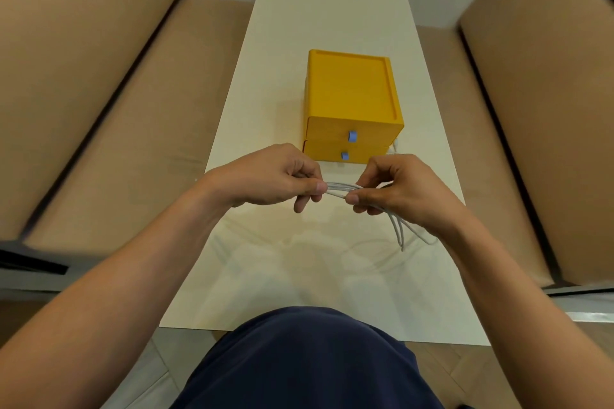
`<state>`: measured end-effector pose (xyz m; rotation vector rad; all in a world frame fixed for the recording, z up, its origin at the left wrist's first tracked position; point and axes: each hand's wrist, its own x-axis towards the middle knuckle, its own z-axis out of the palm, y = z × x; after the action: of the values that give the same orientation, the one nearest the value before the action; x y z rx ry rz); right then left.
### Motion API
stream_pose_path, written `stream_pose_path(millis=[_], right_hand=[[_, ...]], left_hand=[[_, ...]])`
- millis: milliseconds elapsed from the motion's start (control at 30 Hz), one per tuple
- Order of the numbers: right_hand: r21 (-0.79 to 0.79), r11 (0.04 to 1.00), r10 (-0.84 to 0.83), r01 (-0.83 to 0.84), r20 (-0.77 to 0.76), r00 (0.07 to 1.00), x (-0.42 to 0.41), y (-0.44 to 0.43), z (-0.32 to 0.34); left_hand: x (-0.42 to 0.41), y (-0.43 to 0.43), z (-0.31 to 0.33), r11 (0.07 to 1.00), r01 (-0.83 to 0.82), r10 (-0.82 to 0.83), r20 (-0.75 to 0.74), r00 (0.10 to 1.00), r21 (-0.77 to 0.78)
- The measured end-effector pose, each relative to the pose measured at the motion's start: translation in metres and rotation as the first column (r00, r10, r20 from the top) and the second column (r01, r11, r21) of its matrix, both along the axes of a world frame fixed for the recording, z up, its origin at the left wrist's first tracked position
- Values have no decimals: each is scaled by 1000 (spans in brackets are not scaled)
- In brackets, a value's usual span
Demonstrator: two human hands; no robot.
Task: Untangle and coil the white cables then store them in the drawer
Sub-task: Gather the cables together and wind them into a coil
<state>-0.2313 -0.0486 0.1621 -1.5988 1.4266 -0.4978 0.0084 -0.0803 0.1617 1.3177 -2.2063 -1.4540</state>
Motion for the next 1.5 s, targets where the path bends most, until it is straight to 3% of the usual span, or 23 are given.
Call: stream_pose_path(millis=[100, 233, 333, 467, 667, 900, 1067, 1167, 1233, 1300, 1367, 1500], right_hand=[[20, 998, -58, 57, 66, 996, -1, 1, -1], [218, 973, 69, -80, 56, 996, -4, 1, 0], [124, 988, 99, -93, -45, 994, -2, 2, -2], [-9, 1000, -4, 3, -94, 996, 2, 9, -5], [-107, 991, -101, 77, -242, 965, 4, 10, -13], [-33, 998, -49, 48, -38, 998, 7, 15, -17], [-26, 998, 59, -60, -44, 997, 2, 19, -11], [-43, 998, -52, 49, -82, 995, 9, 22, -11], [-171, 949, -287, 264, -127, 950, 21, 16, -20], [-398, 838, -471, 372, -185, 863, 30, 7, -33], [-576, 754, -543, 317, -274, 794, 32, -2, -45], [-732, 668, -551, 137, -362, 752, 36, -14, -57]], left_hand=[[2, -1, 0, 1000, -7, 7, 4, 1000, -13], [1, 0, -1, 1000, 24, -23, 41, 999, -18], [-2, 0, -3, 999, 11, -7, 79, 997, -53], [-5, -3, -6, 992, -52, 65, 106, 992, -119], [-3, 4, -7, 994, -53, 57, 34, 998, -100], [8, 1, -4, 996, -28, 32, 50, 998, -79], [12, -4, -4, 993, -58, 64, 64, 996, -99], [13, -3, -7, 997, -38, 43, 75, 996, -71], [11, -1, -7, 998, -16, 19, 57, 998, -52], [9, 0, -5, 999, 1, 1, 43, 999, -47], [9, 2, -3, 999, 37, -37, 29, 999, -8], [11, 7, -5, 987, 112, -114, 11, 993, 118]])
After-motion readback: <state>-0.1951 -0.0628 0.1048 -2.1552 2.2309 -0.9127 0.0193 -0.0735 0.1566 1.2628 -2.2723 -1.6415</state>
